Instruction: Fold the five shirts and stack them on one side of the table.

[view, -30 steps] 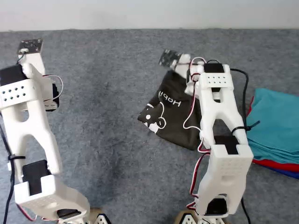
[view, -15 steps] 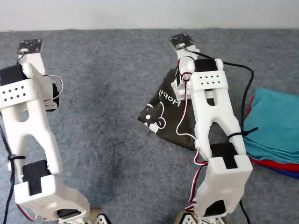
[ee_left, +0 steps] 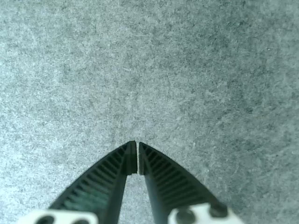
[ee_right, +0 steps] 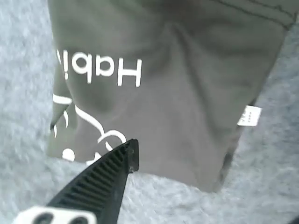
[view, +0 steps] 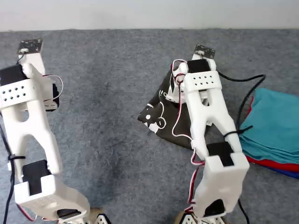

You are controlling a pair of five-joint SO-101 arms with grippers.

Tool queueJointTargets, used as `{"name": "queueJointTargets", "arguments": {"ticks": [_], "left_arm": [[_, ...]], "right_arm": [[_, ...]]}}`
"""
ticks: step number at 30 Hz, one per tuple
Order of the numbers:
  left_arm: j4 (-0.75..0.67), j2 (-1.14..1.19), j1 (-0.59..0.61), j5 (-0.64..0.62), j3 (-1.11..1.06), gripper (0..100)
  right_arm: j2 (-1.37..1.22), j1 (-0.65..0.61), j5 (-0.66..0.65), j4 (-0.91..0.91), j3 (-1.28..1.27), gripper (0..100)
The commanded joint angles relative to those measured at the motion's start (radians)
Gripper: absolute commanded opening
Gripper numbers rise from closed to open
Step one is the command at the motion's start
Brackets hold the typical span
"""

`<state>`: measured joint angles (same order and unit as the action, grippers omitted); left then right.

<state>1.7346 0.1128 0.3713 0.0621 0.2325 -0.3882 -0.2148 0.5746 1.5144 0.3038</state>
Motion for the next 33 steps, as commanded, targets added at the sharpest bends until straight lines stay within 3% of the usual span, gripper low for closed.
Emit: {"name": "queueJointTargets", "arguments": {"ticks": [1, 8, 13, 15, 21, 24, 27, 33], "left_arm": [[0.018, -0.038, 0.000, 0.003, 0.005, 1], [0.018, -0.038, 0.005, 0.003, 0.004, 1], [0.018, -0.038, 0.005, 0.003, 0.004, 1], [0.018, -0.038, 0.005, 0.003, 0.004, 1], [0.018, -0.038, 0.005, 0.003, 0.004, 1], [0.018, -0.038, 0.005, 0.003, 0.004, 1], [0.018, -0.038, 0.005, 0.003, 0.004, 1], [0.018, -0.038, 0.005, 0.003, 0.004, 1]], "right_arm": [[-0.058, 0.016, 0.038, -0.077, 0.037, 55.9], [-0.234, 0.076, 0.077, -0.257, 0.040, 55.9], [-0.318, 0.082, 0.080, -0.275, 0.040, 52.9], [-0.348, 0.088, 0.081, -0.274, 0.040, 43.3], [-0.371, 0.105, 0.077, -0.242, 0.092, 0.0], [-0.360, 0.116, 0.074, -0.202, 0.097, 6.8], [-0.337, 0.113, -0.020, -0.119, 0.160, 0.2], [-0.223, 0.113, -0.198, 0.094, 0.281, 0.9]]}}
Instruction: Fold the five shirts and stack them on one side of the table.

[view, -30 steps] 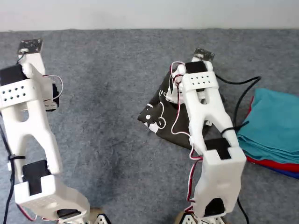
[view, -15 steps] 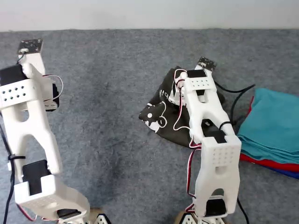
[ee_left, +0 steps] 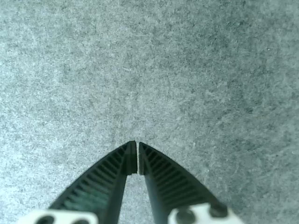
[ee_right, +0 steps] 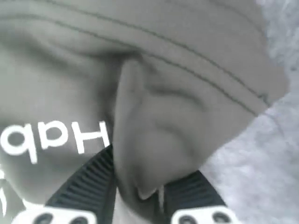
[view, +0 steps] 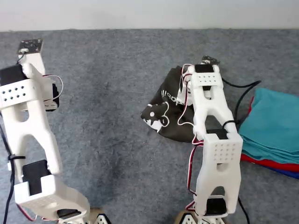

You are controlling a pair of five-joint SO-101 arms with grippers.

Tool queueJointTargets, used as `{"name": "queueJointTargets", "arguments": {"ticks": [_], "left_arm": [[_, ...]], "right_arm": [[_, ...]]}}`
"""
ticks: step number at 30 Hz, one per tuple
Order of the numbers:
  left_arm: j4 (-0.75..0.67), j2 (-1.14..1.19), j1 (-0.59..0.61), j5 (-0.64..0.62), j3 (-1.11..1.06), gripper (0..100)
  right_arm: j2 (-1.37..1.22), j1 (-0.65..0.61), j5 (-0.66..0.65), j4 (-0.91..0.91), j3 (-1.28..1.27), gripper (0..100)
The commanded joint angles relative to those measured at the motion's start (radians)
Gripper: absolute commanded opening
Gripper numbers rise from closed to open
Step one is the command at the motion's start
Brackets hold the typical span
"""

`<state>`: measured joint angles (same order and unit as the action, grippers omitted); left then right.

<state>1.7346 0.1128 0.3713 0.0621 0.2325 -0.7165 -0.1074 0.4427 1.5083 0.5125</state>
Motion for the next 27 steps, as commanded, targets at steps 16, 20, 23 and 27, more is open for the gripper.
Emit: {"name": "queueJointTargets", "arguments": {"ticks": [16, 20, 23, 27], "left_arm": [[0.018, -0.038, 0.005, 0.005, 0.004, 1], [0.018, -0.038, 0.002, 0.005, 0.004, 1], [0.017, -0.037, 0.000, 0.005, 0.004, 1], [0.017, -0.037, 0.000, 0.005, 0.004, 1]], "right_arm": [[0.590, 0.245, -0.468, 0.288, 0.138, 0.9], [0.595, 0.377, -0.565, 0.288, 0.138, 0.9], [0.595, 0.453, -0.629, 0.288, 0.138, 0.9], [0.572, 0.536, -0.726, 0.286, 0.135, 0.9]]}}
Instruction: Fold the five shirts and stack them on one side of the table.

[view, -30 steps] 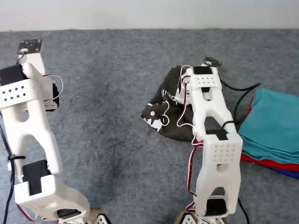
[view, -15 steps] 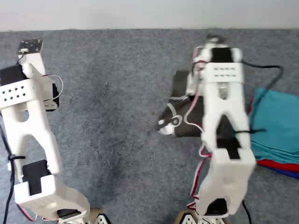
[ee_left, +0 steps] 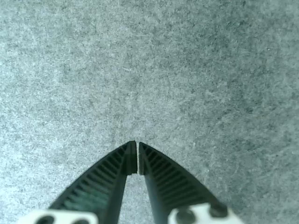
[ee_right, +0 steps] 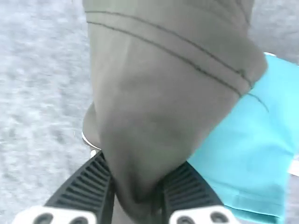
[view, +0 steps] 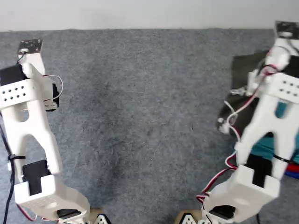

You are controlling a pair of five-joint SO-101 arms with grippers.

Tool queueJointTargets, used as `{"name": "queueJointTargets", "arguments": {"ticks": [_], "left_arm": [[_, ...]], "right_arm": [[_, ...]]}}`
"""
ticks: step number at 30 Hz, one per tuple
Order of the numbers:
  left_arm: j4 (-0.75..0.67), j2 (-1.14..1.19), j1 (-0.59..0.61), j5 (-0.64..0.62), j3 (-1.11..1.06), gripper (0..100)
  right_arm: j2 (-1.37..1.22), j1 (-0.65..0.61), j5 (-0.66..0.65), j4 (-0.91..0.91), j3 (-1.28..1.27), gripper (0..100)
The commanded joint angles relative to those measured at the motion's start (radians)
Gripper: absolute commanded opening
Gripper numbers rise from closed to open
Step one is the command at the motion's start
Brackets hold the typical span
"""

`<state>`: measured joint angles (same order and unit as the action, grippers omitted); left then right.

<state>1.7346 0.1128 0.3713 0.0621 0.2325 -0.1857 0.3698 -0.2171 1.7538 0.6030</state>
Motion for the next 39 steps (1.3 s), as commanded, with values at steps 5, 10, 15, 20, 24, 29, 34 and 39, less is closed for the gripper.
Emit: {"name": "queueJointTargets", "arguments": {"ticks": [5, 10, 15, 20, 24, 29, 34, 39], "left_arm": [[0.017, -0.037, 0.000, 0.005, 0.004, 1], [0.017, -0.037, 0.000, 0.005, 0.004, 1], [0.017, -0.037, 0.000, 0.005, 0.004, 1], [0.017, -0.037, 0.000, 0.005, 0.004, 1], [0.017, -0.037, 0.000, 0.005, 0.004, 1], [0.017, -0.037, 0.005, 0.005, 0.004, 1], [0.017, -0.037, 0.005, 0.005, 0.004, 1], [0.017, -0.037, 0.005, 0.005, 0.004, 1]], "right_arm": [[-0.041, 0.173, -0.190, 0.039, 0.046, 0.9], [-0.077, 0.260, -0.296, 0.039, 0.049, 0.9], [-0.077, 0.298, -0.324, 0.013, 0.049, 0.9], [-0.085, 0.334, -0.381, -0.044, 0.049, 6.6], [-0.059, 0.341, -0.377, -0.041, 0.078, 31.3], [0.021, 0.309, -0.344, 0.031, 0.192, 42.6], [0.065, 0.271, -0.348, 0.041, 0.196, 33.0], [-0.038, 0.262, -0.388, 0.008, 0.196, 2.1]]}}
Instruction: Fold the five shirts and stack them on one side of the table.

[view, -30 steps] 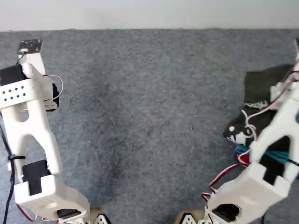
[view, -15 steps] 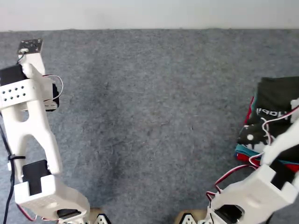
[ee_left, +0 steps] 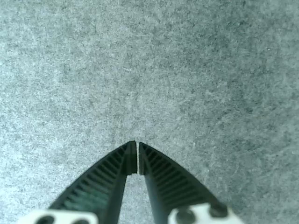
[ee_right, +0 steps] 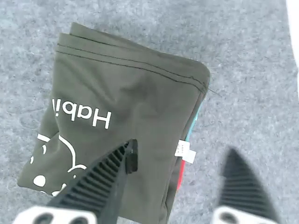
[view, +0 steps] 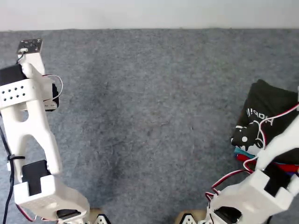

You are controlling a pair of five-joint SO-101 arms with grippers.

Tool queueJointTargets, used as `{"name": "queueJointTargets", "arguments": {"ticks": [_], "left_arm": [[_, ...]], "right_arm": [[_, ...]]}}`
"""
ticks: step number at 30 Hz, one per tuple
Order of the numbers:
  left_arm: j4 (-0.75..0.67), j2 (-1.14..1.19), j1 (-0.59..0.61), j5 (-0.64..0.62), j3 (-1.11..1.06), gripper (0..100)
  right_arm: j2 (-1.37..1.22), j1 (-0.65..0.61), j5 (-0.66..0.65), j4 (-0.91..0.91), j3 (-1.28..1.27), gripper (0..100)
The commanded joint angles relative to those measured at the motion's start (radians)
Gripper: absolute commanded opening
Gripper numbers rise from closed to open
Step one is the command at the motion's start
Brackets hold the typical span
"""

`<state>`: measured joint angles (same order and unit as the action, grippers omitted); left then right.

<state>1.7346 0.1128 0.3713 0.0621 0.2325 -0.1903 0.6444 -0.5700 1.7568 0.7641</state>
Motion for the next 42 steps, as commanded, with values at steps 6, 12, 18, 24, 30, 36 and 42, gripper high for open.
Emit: {"name": "queueJointTargets", "arguments": {"ticks": [6, 12, 18, 24, 30, 36, 42], "left_arm": [[0.018, -0.037, 0.003, 0.005, 0.004, 1], [0.018, -0.037, 0.000, 0.005, 0.004, 1], [0.017, -0.037, 0.000, 0.005, 0.002, 1], [0.017, -0.040, 0.000, 0.005, 0.002, 1], [0.020, -0.058, -0.035, -0.005, 0.004, 1], [0.018, -0.245, -0.150, -0.068, 0.004, 1], [0.017, -0.377, -0.253, -0.072, -0.088, 1]], "right_arm": [[-0.308, 0.065, -0.198, -0.208, 0.038, 2.4], [-0.450, 0.147, -0.235, -0.415, 0.043, 1.3], [-0.285, 0.051, -0.232, -0.211, 0.120, 1.4], [-0.170, -0.033, -0.232, 0.036, 0.132, 1.4], [-0.076, -0.041, -0.114, 0.041, 0.008, 1.4], [0.170, -0.108, -0.066, 0.041, -0.247, 1.4], [0.418, -0.239, 0.161, 0.038, -0.572, 1.4]]}}
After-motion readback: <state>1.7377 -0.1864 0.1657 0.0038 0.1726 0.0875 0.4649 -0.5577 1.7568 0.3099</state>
